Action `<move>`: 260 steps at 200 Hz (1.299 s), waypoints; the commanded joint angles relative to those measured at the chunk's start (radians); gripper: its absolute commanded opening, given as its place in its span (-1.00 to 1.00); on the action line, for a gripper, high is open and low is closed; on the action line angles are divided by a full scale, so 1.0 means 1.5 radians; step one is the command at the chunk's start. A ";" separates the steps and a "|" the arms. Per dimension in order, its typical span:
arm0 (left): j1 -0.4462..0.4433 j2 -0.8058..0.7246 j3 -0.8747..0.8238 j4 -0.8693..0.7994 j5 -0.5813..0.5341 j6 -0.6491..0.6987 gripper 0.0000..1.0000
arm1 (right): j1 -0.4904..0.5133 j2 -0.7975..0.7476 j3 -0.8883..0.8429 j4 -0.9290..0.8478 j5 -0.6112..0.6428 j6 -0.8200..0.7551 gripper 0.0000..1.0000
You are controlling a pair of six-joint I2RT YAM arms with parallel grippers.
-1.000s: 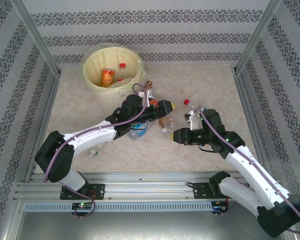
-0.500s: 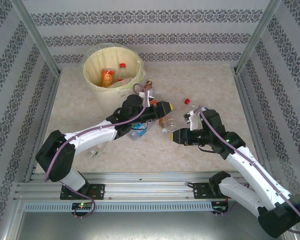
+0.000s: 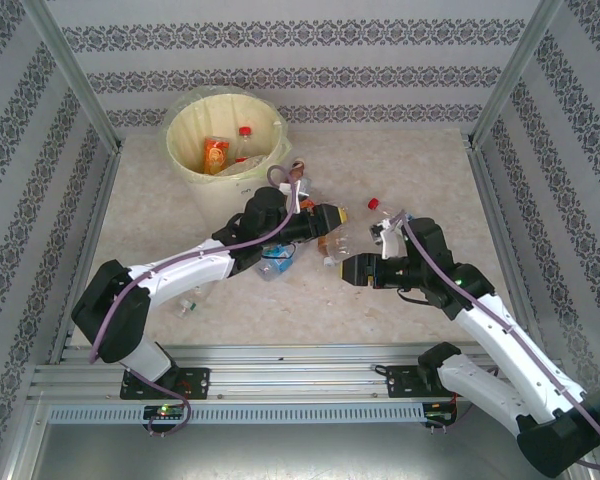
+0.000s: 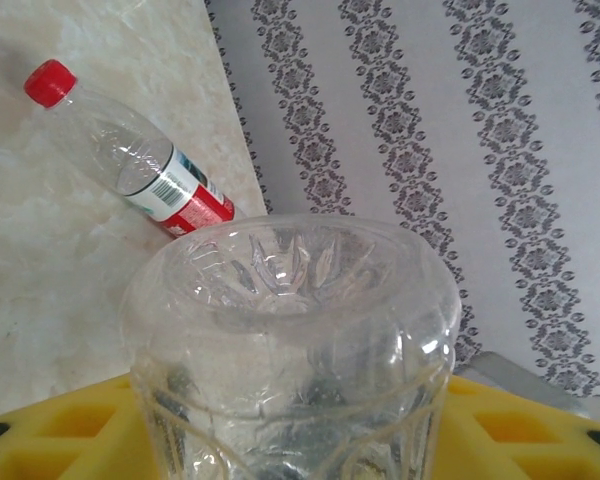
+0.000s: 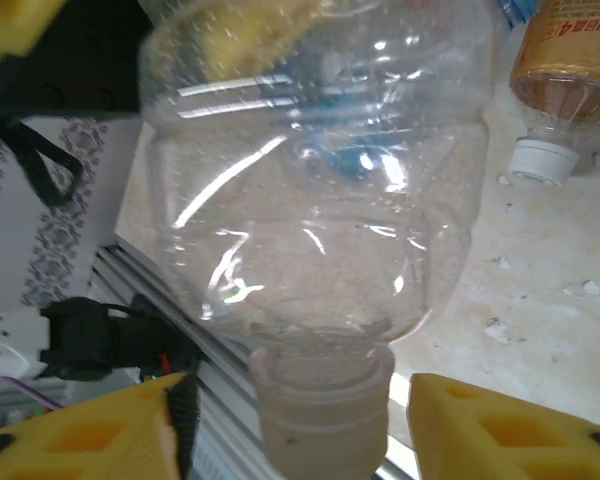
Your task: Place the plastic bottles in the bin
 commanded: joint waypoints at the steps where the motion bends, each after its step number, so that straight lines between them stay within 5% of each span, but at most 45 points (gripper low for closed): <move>1: 0.021 -0.040 0.056 -0.068 0.011 0.059 0.15 | 0.008 -0.022 0.037 0.001 0.012 0.007 0.48; 41: 0.035 -0.051 0.193 -0.272 0.015 0.183 0.17 | 0.008 -0.051 0.065 0.010 0.043 0.017 0.95; 112: 0.081 -0.003 0.526 -0.640 -0.066 0.410 0.20 | 0.007 -0.026 0.132 0.002 0.063 0.020 0.97; 203: 0.219 0.084 0.800 -0.813 -0.191 0.543 0.19 | 0.011 -0.037 0.138 0.011 0.049 0.020 0.96; 260: 0.288 0.177 0.931 -0.861 -0.245 0.591 0.19 | 0.011 -0.061 0.133 0.124 0.008 0.073 0.96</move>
